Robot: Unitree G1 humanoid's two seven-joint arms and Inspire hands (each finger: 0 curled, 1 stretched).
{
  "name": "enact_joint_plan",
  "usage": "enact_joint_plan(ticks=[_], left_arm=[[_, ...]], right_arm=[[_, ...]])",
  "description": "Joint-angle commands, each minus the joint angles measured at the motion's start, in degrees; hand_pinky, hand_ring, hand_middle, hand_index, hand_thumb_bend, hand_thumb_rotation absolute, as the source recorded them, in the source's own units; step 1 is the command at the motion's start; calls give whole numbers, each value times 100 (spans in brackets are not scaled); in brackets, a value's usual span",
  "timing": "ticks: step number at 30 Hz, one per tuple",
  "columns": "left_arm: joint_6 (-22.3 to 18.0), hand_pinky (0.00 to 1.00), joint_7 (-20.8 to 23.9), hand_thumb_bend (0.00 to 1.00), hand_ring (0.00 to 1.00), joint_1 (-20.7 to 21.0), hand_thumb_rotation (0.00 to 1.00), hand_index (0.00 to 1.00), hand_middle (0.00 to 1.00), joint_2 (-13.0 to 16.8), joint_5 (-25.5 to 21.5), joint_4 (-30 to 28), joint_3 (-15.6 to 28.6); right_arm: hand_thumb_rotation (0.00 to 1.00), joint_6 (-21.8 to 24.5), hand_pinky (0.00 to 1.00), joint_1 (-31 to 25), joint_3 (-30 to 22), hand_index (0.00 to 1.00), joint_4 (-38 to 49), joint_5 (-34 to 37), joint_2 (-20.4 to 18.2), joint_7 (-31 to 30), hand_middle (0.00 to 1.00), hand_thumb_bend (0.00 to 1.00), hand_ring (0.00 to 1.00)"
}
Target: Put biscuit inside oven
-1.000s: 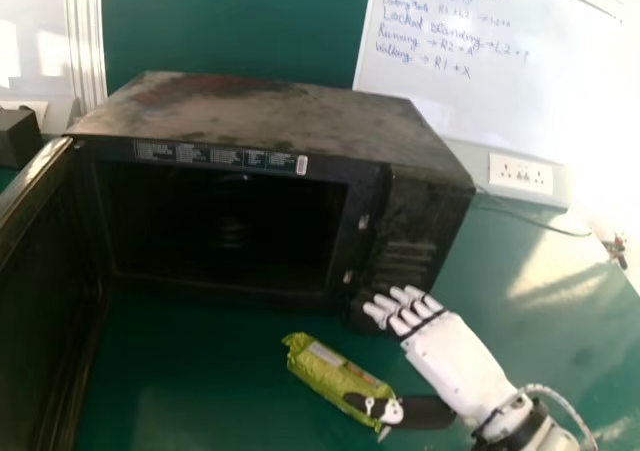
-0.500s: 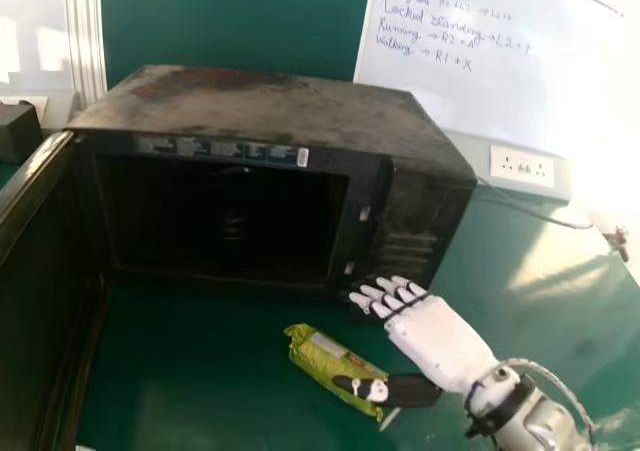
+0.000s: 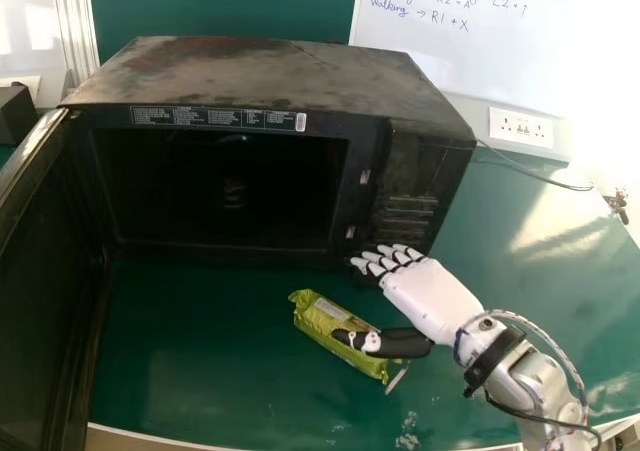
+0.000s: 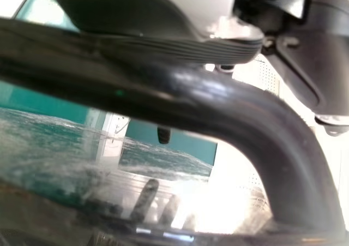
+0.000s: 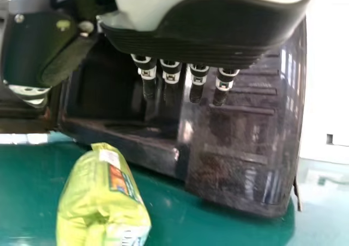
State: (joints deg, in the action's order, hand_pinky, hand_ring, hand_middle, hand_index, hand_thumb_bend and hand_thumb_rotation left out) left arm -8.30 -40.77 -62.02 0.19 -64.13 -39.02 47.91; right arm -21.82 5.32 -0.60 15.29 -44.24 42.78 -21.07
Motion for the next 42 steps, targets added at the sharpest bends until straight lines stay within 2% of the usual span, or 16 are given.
enact_joint_plan(ticks=[1,10,18,23,27,33,42], left_arm=[[-12,62,2,100,68,-106,71,82,83,-38,-34,-72,23],[-10,62,-40,100,71,-107,73,83,84,-26,-48,-41,31],[3,61,-50,100,72,-92,71,84,84,-8,-50,-43,13],[-24,61,-47,100,71,-110,70,83,82,-33,-9,-80,14],[-21,61,-42,100,71,-137,70,84,83,-59,-11,-104,8],[-74,58,-22,100,69,-194,69,83,82,-177,99,-246,-29],[-139,59,-51,100,69,-298,66,83,81,-334,146,-396,-78]], right_arm=[[97,173,100,-54,83,100,125,-44,-63,-51,100,90,100],[97,796,100,-275,222,100,200,-35,-307,26,100,91,100],[97,1187,100,-419,243,100,223,-6,-541,118,100,90,100],[98,1325,100,-466,314,100,293,-30,-498,-5,100,90,100],[98,1475,100,-400,399,100,405,-111,-369,-326,100,91,100],[99,1376,100,-213,479,100,455,-168,-18,-743,100,91,100],[97,802,100,44,444,100,223,55,488,-818,100,91,100]])
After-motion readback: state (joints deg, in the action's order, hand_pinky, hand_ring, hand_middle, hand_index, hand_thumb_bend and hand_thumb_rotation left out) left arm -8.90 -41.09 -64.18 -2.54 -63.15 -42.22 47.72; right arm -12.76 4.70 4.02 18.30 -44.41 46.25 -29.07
